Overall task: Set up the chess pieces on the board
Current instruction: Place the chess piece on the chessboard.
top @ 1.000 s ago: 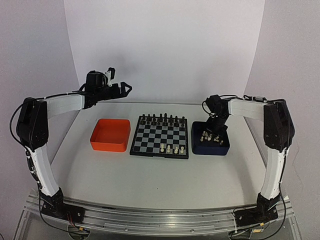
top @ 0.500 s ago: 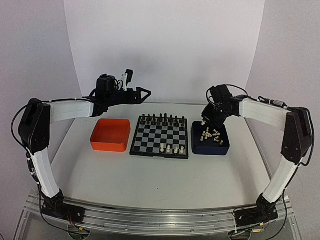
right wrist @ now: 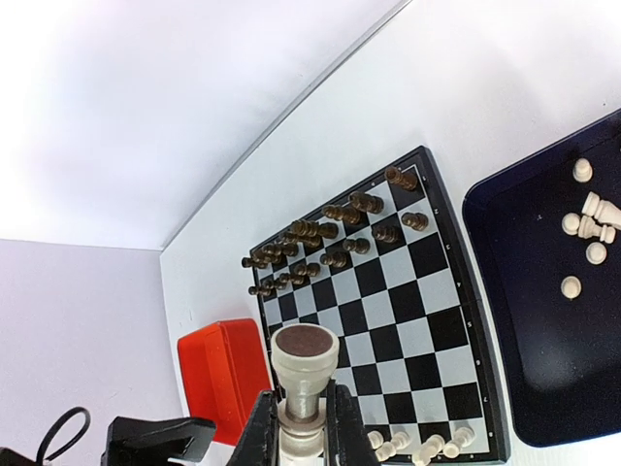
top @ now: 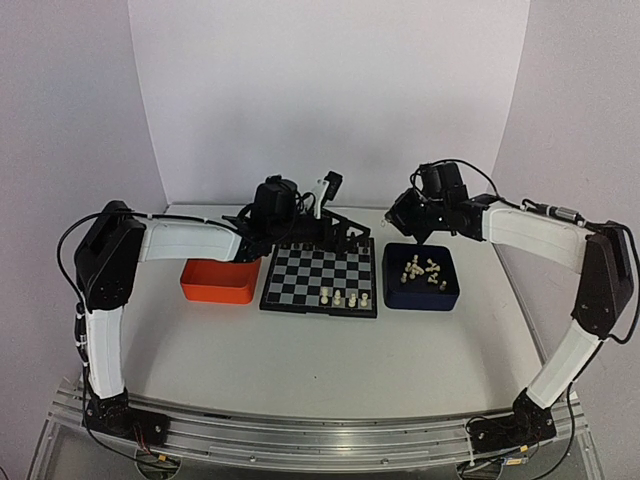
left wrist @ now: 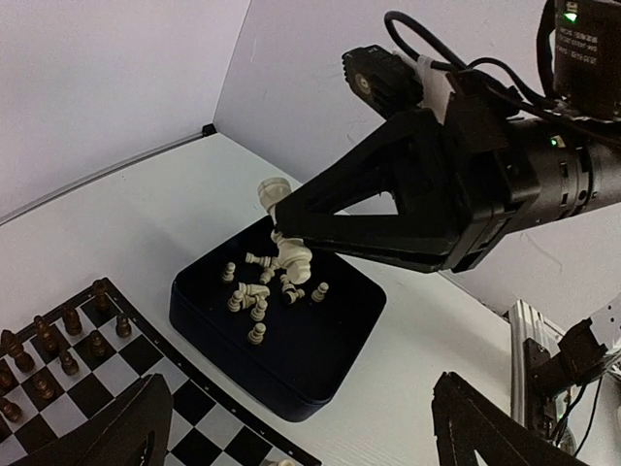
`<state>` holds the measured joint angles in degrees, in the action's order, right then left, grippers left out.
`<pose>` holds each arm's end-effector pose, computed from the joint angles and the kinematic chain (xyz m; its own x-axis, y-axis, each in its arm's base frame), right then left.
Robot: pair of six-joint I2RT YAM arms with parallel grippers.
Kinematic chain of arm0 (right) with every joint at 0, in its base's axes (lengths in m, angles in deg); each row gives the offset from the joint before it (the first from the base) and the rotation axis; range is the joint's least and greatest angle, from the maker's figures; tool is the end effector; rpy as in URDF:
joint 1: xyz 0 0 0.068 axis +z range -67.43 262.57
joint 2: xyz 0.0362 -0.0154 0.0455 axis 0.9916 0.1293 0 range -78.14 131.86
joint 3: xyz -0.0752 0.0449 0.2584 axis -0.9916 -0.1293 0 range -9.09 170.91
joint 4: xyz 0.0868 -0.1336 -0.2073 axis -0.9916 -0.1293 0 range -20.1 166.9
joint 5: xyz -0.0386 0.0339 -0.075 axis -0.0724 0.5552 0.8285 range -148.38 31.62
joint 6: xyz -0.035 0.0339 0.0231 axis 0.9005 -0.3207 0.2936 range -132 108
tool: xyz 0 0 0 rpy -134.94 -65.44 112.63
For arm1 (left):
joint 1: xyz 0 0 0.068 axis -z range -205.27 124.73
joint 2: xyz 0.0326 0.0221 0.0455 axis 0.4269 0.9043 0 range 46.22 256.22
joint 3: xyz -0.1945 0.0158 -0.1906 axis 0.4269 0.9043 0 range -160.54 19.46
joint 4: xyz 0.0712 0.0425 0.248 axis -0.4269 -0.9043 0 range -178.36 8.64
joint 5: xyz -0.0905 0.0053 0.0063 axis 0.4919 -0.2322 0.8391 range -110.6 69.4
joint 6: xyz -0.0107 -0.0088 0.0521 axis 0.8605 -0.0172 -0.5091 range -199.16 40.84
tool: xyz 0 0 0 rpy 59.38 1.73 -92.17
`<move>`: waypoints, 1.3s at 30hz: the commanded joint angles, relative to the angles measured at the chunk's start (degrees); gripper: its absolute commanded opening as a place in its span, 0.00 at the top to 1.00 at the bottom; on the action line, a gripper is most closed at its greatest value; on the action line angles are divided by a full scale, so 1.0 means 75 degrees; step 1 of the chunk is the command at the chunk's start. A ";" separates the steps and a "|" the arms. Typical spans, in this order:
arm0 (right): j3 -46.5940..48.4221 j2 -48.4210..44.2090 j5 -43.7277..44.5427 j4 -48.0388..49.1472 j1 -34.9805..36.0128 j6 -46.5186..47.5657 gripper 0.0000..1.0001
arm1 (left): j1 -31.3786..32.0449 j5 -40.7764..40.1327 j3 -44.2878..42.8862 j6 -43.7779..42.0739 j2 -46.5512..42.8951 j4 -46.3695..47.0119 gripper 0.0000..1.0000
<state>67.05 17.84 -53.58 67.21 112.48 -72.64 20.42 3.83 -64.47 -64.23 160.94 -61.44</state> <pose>0.3426 0.1937 0.2955 -0.5876 0.6640 -0.4624 0.1598 0.6554 0.7382 0.3221 -0.3509 0.2593 -0.3682 0.0412 -0.9288 0.8697 0.3684 -0.3284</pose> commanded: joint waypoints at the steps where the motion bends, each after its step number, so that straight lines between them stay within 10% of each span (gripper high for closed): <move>1: -0.0113 -0.0455 -0.0451 0.0354 0.0020 -0.0358 0.96 | -0.0031 -0.0186 -0.0810 -0.0025 0.0468 0.0250 0.09; 39: -0.0343 -0.0316 -0.1128 0.0352 0.0031 -0.0644 0.96 | 0.0530 -0.1095 -0.2362 -0.0360 0.1873 0.0169 0.57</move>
<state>64.74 16.58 -61.21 68.39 112.50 -76.79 23.69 -2.63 -79.21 -65.91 174.23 -61.82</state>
